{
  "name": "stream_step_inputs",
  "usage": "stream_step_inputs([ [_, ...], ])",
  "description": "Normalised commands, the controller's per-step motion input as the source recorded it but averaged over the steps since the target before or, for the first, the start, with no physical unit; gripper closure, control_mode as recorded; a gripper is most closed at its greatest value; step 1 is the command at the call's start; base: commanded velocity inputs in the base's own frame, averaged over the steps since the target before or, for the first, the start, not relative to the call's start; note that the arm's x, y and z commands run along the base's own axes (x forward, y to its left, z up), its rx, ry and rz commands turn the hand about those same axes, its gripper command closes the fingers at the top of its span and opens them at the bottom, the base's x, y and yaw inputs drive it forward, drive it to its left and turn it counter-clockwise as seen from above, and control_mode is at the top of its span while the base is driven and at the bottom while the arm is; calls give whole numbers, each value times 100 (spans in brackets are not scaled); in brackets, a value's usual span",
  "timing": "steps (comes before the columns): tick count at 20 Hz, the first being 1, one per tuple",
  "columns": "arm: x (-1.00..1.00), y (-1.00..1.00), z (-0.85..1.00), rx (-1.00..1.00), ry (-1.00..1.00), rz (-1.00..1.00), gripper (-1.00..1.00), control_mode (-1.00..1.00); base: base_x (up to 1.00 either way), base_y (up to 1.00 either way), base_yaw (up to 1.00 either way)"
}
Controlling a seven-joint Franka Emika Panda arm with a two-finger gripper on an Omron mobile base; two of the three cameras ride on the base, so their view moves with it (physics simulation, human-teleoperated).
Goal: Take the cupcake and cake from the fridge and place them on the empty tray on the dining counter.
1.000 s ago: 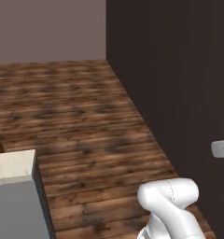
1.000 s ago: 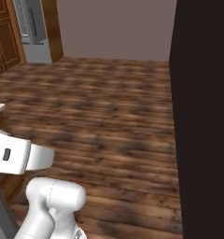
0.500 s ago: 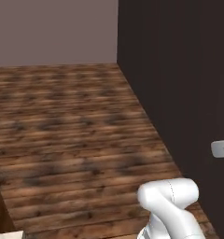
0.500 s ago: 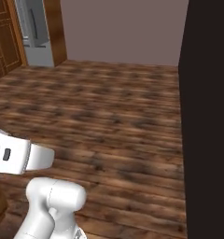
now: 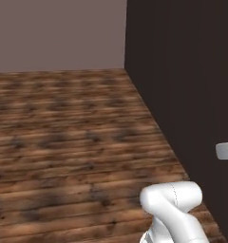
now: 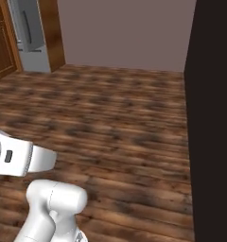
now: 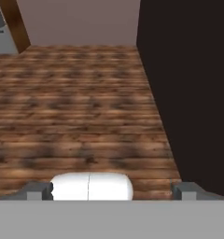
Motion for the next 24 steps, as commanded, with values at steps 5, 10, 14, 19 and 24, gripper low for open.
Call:
stream_step_inputs([
  [5, 0, 0, 0, 0, 0, 0, -100, 100, 100, 32, 0],
  [10, 0, 0, 0, 0, 0, 0, -100, 100, 100, 57, 0],
  [14, 0, 0, 0, 0, 0, 0, -100, 100, 100, 66, 0],
  [19, 0, 0, 0, 0, 0, 0, -100, 100, 100, 99, 0],
  [24, 0, 0, 0, 0, 0, 0, -100, 100, 100, 100, 0],
])
